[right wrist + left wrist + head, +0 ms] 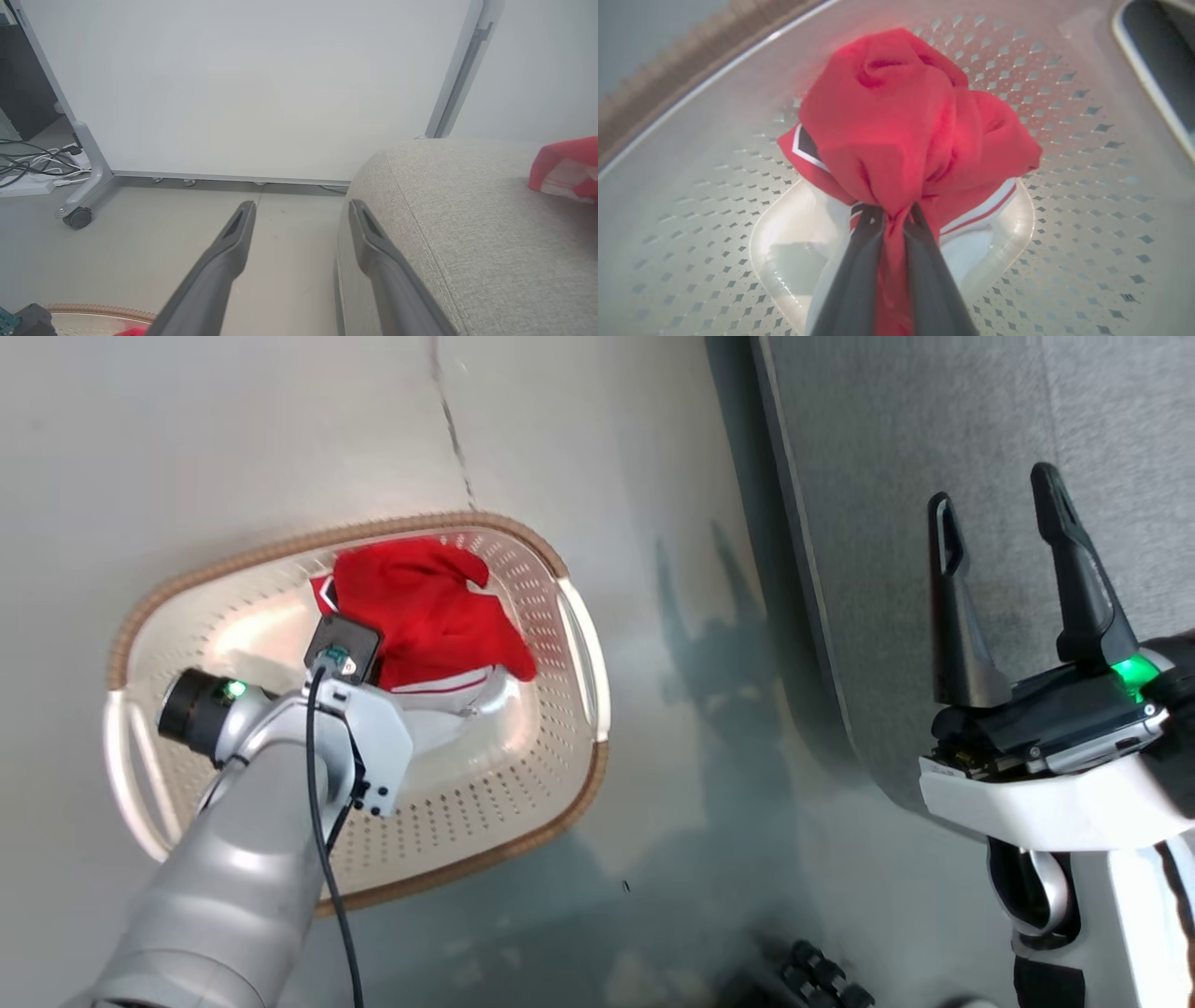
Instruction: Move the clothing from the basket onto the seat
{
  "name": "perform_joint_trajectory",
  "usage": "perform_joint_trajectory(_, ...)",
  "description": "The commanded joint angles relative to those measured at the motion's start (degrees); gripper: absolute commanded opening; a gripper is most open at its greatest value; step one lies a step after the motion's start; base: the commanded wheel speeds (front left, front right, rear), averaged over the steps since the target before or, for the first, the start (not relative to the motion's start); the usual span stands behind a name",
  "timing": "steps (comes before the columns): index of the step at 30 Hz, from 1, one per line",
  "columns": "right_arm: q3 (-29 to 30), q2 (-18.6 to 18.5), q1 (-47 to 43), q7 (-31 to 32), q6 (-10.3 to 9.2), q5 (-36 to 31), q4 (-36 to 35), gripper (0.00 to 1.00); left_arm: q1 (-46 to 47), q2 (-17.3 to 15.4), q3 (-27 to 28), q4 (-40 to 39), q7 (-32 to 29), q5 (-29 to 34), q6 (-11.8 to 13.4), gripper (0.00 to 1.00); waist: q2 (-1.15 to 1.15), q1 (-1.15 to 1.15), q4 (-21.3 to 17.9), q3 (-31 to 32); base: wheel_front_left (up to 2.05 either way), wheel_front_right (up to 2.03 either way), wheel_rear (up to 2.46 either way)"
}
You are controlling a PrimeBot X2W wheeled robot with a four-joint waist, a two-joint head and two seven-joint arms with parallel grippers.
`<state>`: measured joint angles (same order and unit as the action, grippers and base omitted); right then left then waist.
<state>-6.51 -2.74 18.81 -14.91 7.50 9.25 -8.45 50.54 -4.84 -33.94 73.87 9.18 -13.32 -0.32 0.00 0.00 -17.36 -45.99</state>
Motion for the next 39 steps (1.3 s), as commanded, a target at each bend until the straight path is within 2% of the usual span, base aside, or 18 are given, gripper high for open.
perform_joint_trajectory(1, 0.04, -0.18, -0.53, -0.31, 0.0, -0.5, 0.2, 1.0, -0.62, -0.27, 0.31, -0.06, 0.59, -0.39, -0.17, 0.0, 0.0, 0.0, 1.44, 2.97, 0.0, 0.0, 0.0)
perform_joint_trajectory(5, 0.77, -0.21, -1.99, -0.32, -0.01, -1.36, 1.54, 1.0, -3.19, 0.92, 1.79, -0.09, 3.71, -3.05, -1.68, 0.0, 0.0, 0.0, 3.17, 8.22, 0.0, 0.0, 0.0)
perform_joint_trajectory(11, 1.61, -0.95, -4.51, -0.32, -0.01, -1.85, 3.63, 1.0, -7.41, 1.7, 2.16, -2.78, 5.95, -5.03, -1.79, 0.0, 0.0, 0.0, 6.04, 16.48, 0.0, 0.0, 0.0)
perform_joint_trajectory(17, 1.86, -2.07, -7.79, -0.32, -0.01, -1.9, 5.28, 1.0, -14.07, 1.76, 3.7, -16.36, 6.04, -4.11, -0.87, 0.0, 0.0, 0.0, 9.15, 24.89, 0.0, 0.0, 0.0)
perform_joint_trajectory(24, 2.54, -2.33, -11.44, -0.32, 0.0, -1.54, 7.04, 1.0, -22.74, 0.68, 10.25, -33.38, 6.07, -1.59, -0.04, 0.0, 0.0, 0.0, 12.02, 33.3, 0.0, 0.0, 0.0)
perform_joint_trajectory(30, 2.07, -2.16, -13.97, -0.32, 0.0, -1.42, 7.89, 1.0, -28.71, 1.11, 16.23, -46.25, 6.07, 0.55, -0.93, 0.0, 0.0, 0.0, 13.55, 38.97, 0.0, 0.0, 0.0)
perform_joint_trajectory(39, 1.6, -1.92, -16.75, -0.31, 0.0, -1.6, 8.03, 1.0, -34.08, 1.83, 21.21, -62.72, 6.07, 1.62, -2.52, 0.0, 0.0, 0.0, 15.04, 43.94, 0.0, 0.0, 0.0)
